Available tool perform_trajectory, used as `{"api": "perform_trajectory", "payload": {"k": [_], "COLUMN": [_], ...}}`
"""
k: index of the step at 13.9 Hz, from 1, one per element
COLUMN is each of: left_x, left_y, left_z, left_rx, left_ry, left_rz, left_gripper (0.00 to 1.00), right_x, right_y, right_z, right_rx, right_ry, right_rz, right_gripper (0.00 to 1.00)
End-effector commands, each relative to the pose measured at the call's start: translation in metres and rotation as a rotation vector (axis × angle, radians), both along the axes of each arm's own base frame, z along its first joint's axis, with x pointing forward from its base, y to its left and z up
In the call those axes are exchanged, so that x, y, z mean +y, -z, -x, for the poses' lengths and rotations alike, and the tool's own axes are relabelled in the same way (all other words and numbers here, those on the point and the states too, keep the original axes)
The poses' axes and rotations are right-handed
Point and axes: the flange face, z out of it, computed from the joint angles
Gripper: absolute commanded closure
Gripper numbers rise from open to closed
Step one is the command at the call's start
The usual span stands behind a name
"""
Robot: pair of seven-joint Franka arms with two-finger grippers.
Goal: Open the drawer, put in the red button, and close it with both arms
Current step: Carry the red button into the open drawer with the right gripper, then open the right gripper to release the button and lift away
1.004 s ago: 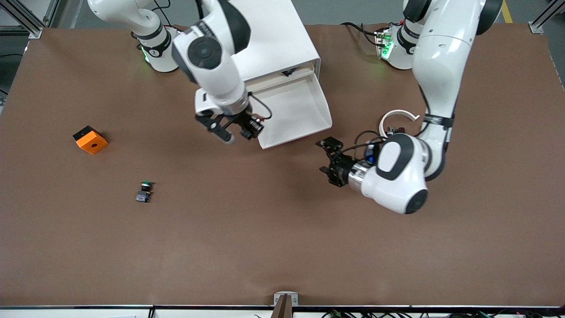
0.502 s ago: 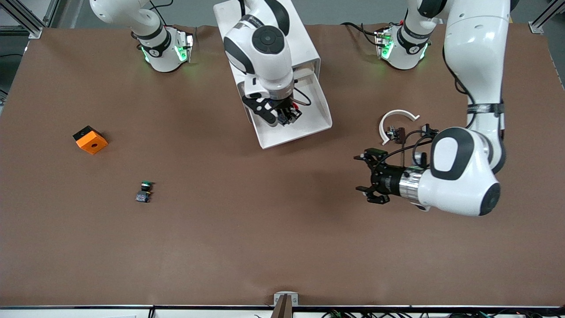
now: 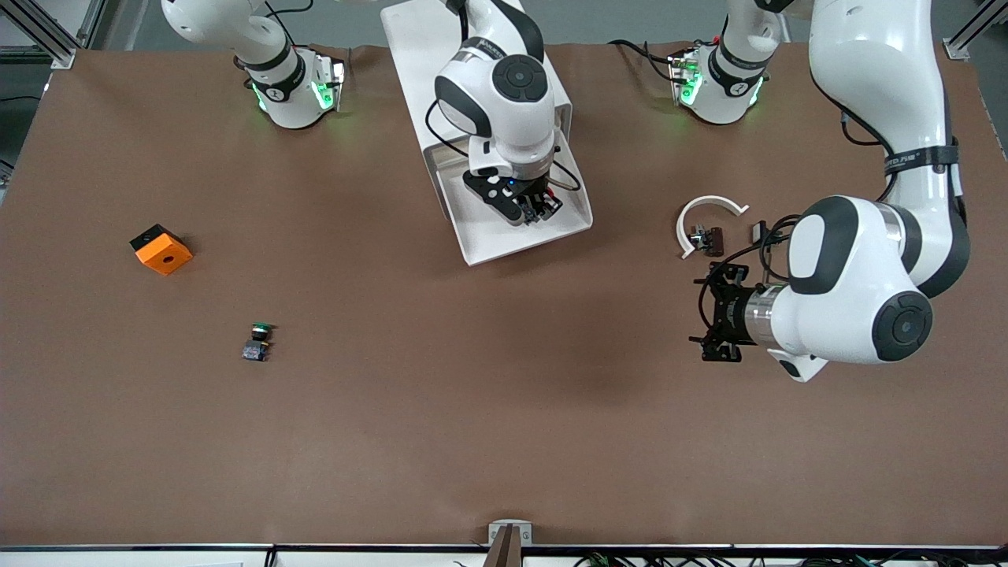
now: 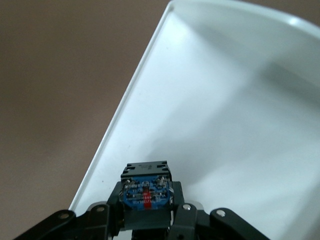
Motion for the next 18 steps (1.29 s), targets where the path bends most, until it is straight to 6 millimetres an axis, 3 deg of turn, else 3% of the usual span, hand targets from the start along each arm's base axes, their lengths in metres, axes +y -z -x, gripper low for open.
{"api": "perform_trajectory", "payload": {"k": [1,3,4,5,6,10,13,16,18], "left_x": [0.02,0.031,0.037,0.052,0.067,0.079,0.086,0.101,0.108], "left_y": [-0.031,-0.051,-0.064,-0.074,-0.087,-0.122,-0.14,-0.153,-0.163], "left_z": [0.004,0.007,0.009,0.008,0.009,0.016,0.019,0.039,0.064], "left_rx": [-0.077,-0.13,-0.153,-0.169,-0.189,-0.271,-0.344,-0.341,-0.346], "left_ry": [0.148,0.32,0.356,0.356,0.353,0.569,0.719,0.815,0.881], "left_rz": [-0.055,-0.071,-0.063,-0.065,-0.06,-0.024,-0.031,-0.032,-0.006], "left_gripper": [0.0,0.0,0.0,0.0,0.0,0.0,0.0,0.0,0.0], "right_x": [0.015,0.018,0.017,0.017,0.019,0.014,-0.017,-0.074,-0.132], "right_y": [0.007,0.013,0.014,0.012,0.009,-0.019,-0.055,-0.087,-0.103], "right_z": [0.002,0.005,0.004,0.003,0.003,-0.019,-0.058,-0.102,-0.135], "right_rx": [-0.017,-0.019,-0.017,-0.02,-0.026,-0.038,-0.009,0.019,0.063], "right_ry": [0.032,0.033,0.034,0.037,0.03,0.043,-0.019,-0.148,-0.245], "right_rz": [0.022,0.031,0.033,0.03,0.028,0.007,0.03,0.051,0.071], "right_gripper": [1.0,1.0,0.8,0.06,0.0,0.0,0.0,0.0,0.0]}}
